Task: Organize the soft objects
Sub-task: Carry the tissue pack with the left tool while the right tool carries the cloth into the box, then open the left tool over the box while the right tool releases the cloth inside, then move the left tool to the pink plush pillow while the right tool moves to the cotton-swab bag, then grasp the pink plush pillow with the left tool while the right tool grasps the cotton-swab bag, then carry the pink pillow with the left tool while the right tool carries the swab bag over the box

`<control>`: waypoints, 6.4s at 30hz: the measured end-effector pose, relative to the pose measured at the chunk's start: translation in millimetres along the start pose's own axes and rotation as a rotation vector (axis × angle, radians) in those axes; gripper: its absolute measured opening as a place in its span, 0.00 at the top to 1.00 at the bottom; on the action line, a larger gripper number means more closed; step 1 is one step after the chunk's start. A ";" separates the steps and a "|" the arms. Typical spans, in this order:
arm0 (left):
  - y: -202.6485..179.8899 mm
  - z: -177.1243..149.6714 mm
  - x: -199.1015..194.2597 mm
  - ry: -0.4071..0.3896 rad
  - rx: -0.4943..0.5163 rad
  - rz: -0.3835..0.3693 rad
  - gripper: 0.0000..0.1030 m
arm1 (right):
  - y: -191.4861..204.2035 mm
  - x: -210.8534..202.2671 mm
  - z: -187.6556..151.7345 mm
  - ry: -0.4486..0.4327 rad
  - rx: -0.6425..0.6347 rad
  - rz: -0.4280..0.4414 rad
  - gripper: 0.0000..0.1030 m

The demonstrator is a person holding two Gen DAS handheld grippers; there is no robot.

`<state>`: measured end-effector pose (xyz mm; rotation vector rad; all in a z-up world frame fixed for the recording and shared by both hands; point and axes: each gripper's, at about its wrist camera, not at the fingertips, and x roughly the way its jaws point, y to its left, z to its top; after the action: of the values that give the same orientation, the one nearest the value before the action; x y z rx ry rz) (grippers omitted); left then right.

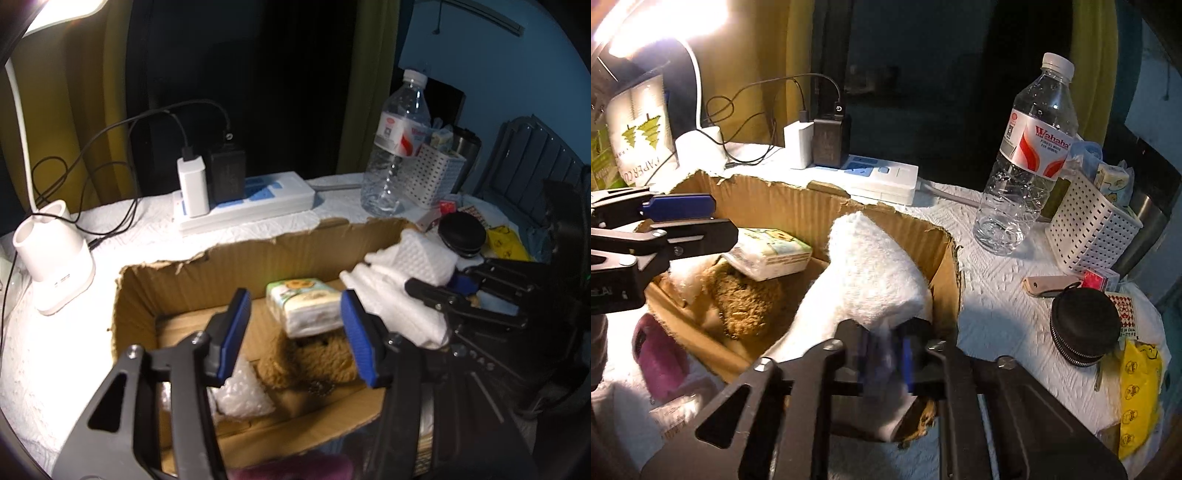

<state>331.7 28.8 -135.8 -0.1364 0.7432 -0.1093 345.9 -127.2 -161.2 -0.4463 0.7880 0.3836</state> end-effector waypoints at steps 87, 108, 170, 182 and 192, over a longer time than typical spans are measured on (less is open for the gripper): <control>25.0 -63.2 -128.8 -0.143 -0.087 0.023 0.32 | 41.6 -74.8 1.3 -0.123 0.123 0.123 0.19; 29.5 -104.3 -118.8 -0.072 -0.094 0.003 0.16 | 73.9 -77.2 -54.5 -0.019 0.148 0.130 0.19; -12.6 -52.5 -94.3 -0.044 0.026 0.015 0.34 | -7.2 -120.3 -39.5 -0.136 0.219 0.218 0.47; -1.7 -11.5 -96.3 -0.133 0.040 0.048 0.34 | -18.9 -114.3 -6.8 -0.171 0.180 0.190 0.47; 17.0 9.8 -63.9 -0.129 0.013 0.073 0.34 | -29.4 -69.5 8.9 -0.131 0.167 0.192 0.47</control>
<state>292.5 55.8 -88.8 -0.1030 0.6183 -0.0356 320.6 -158.6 -96.8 -0.1877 0.7308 0.5156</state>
